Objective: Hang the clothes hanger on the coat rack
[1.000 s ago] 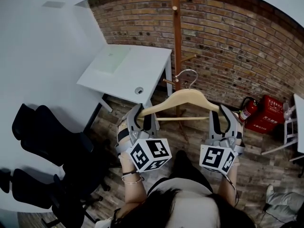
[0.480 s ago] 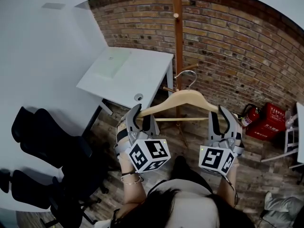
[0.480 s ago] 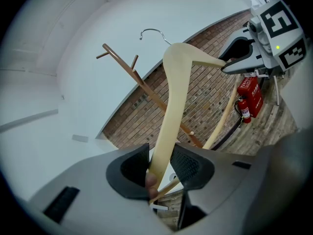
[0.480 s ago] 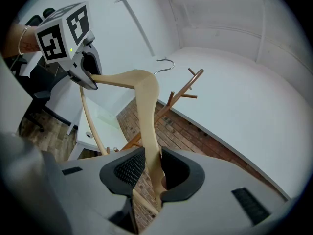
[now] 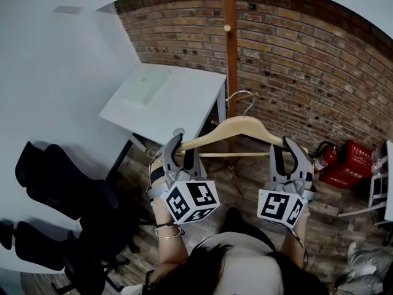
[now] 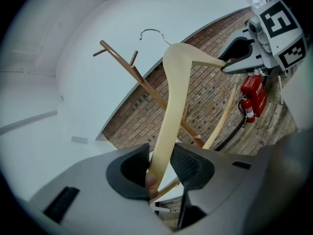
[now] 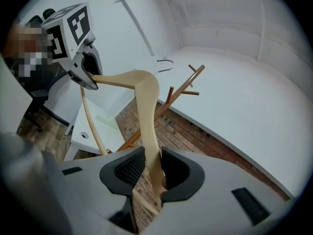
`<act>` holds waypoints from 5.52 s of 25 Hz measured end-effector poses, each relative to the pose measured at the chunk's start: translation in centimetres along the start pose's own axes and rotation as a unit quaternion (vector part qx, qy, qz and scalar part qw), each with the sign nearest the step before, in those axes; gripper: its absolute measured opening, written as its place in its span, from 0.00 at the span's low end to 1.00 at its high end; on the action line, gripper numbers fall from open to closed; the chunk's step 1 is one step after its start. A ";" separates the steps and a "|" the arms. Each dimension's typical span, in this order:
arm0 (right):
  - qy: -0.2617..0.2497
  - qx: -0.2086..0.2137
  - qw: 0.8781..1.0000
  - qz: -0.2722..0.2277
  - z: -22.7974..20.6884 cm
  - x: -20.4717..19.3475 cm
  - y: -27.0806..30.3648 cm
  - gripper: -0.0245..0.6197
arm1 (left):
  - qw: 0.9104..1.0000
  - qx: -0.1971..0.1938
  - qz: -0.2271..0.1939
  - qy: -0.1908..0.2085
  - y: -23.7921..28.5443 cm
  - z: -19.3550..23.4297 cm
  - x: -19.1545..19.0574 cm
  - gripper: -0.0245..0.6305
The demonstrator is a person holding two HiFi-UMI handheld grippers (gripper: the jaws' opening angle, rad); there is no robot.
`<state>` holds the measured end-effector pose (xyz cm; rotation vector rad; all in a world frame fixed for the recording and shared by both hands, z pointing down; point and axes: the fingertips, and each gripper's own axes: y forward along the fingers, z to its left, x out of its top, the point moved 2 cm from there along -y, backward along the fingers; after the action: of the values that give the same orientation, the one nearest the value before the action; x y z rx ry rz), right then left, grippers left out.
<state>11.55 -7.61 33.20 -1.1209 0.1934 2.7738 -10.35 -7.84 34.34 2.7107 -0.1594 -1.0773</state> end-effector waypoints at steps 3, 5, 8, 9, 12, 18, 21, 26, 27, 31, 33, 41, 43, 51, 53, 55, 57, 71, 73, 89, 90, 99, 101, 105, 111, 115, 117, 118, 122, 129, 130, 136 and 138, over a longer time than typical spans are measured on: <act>0.000 -0.001 1.000 -0.005 -0.3 0.1 1.0 0.22 | 1.000 0.003 0.001 0.000 0.9 0.3 0.2 0.24; 0.000 0.000 1.000 -0.006 -0.4 0.1 1.6 0.22 | 1.000 0.005 0.002 -0.001 1.4 0.5 0.3 0.24; 0.000 0.001 1.000 -0.009 -0.7 0.2 2.6 0.22 | 1.000 0.007 0.003 -0.001 2.2 0.8 0.6 0.24; 0.000 0.001 1.000 -0.011 -0.7 0.2 2.9 0.22 | 1.000 0.008 0.003 -0.001 2.4 0.9 0.6 0.24; 0.001 0.004 1.000 -0.013 -0.8 0.3 3.7 0.22 | 1.000 0.010 0.006 0.000 3.1 1.1 0.7 0.24; 0.001 0.008 1.000 -0.015 -1.1 0.5 5.1 0.22 | 1.000 0.011 0.009 -0.002 4.1 1.7 1.0 0.24; 0.001 0.006 1.000 -0.018 -1.5 0.7 5.7 0.22 | 1.000 0.013 0.010 -0.003 4.6 2.0 1.3 0.24; 0.000 0.006 1.000 -0.025 -2.1 0.7 6.6 0.22 | 1.000 0.017 0.011 -0.005 5.3 2.1 1.7 0.24; 0.001 0.007 1.000 -0.027 -2.1 0.6 6.9 0.22 | 1.000 0.019 0.011 -0.005 5.5 2.2 1.8 0.24; 0.001 0.011 0.999 -0.034 -2.5 0.6 7.9 0.22 | 1.000 0.025 0.013 -0.006 6.2 2.3 2.2 0.24; 0.001 0.012 0.999 -0.038 -2.8 0.7 8.3 0.22 | 0.999 0.029 0.014 -0.007 6.6 2.5 2.4 0.24; 0.001 0.024 0.998 -0.050 -3.8 0.9 10.3 0.22 | 0.999 0.032 0.022 -0.010 8.1 3.2 3.3 0.24; 0.002 0.026 0.998 -0.053 -3.9 0.9 10.7 0.22 | 0.999 0.035 0.022 -0.008 8.4 3.4 3.6 0.24; 0.001 0.031 0.998 -0.063 -4.5 1.6 12.2 0.22 | 0.999 0.044 0.022 -0.004 9.2 4.4 4.0 0.24; 0.001 0.031 0.998 -0.063 -4.4 1.8 12.4 0.22 | 0.999 0.043 0.022 -0.006 9.4 4.7 4.0 0.24; 0.002 0.034 0.998 -0.062 -4.3 1.9 12.8 0.22 | 0.999 0.042 0.021 -0.005 9.7 4.9 4.1 0.24; 0.003 0.030 0.998 -0.062 -4.4 2.1 13.1 0.22 | 0.999 0.041 0.019 -0.004 10.1 5.2 4.1 0.24; -0.001 0.011 0.998 -0.056 -5.4 3.3 15.6 0.22 | 0.999 0.034 0.004 -0.003 13.0 6.8 4.7 0.24; -0.001 0.010 0.998 -0.056 -5.4 3.4 16.0 0.22 | 0.999 0.033 0.002 -0.001 13.4 7.0 4.7 0.24; 0.005 0.007 0.999 -0.033 -4.5 3.1 18.3 0.22 | 1.000 0.013 0.001 0.000 16.3 7.4 4.0 0.24; 0.006 0.006 1.000 -0.030 -4.4 3.0 18.5 0.22 | 1.000 0.011 0.000 -0.001 16.5 7.4 4.1 0.24; 0.008 0.001 1.000 -0.007 -3.8 1.9 19.8 0.22 | 1.000 -0.013 -0.007 0.007 18.8 6.6 3.5 0.24; 0.009 0.002 1.000 -0.002 -3.7 1.7 20.2 0.22 | 1.000 -0.015 -0.006 0.002 19.2 6.6 3.6 0.24; 0.012 0.001 1.000 0.006 -3.5 1.4 20.6 0.22 | 1.000 -0.024 -0.007 0.001 19.8 6.3 3.4 0.24; 0.014 -0.006 1.000 0.014 -3.3 1.2 20.9 0.22 | 0.999 -0.037 -0.008 0.004 20.6 6.0 3.2 0.24; 0.014 -0.005 1.000 0.020 -3.0 0.8 21.2 0.23 | 0.999 -0.042 -0.013 0.002 21.0 5.8 2.9 0.24; 0.015 -0.010 1.000 0.019 -3.1 0.9 21.3 0.23 | 0.999 -0.045 -0.013 0.001 21.1 5.7 2.8 0.24; 0.016 -0.012 1.000 0.019 -3.2 0.9 21.3 0.23 | 0.999 -0.045 -0.013 0.001 21.1 5.6 2.8 0.24; 0.018 -0.011 1.000 0.015 -3.1 0.5 21.3 0.23 | 0.999 -0.043 -0.014 -0.003 21.2 5.4 2.9 0.24; 0.025 -0.016 1.000 0.006 -3.1 0.6 21.5 0.24 | 0.999 -0.030 -0.030 0.002 21.8 5.3 2.5 0.24; 0.026 -0.017 0.999 0.007 -3.1 0.6 21.5 0.24 | 0.999 -0.028 -0.032 0.004 21.8 5.3 2.5 0.25; 0.044 -0.005 0.999 0.007 -2.6 0.6 21.6 0.24 | 0.999 -0.023 -0.043 0.002 21.9 5.7 2.4 0.25; 0.049 -0.002 0.999 0.008 -2.5 0.6 21.5 0.24 | 0.999 -0.025 -0.047 -0.004 21.9 5.8 2.5 0.26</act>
<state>8.93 -29.13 32.39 -1.2619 0.2087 2.7359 -12.99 -30.44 33.91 2.6947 -0.0058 -1.1016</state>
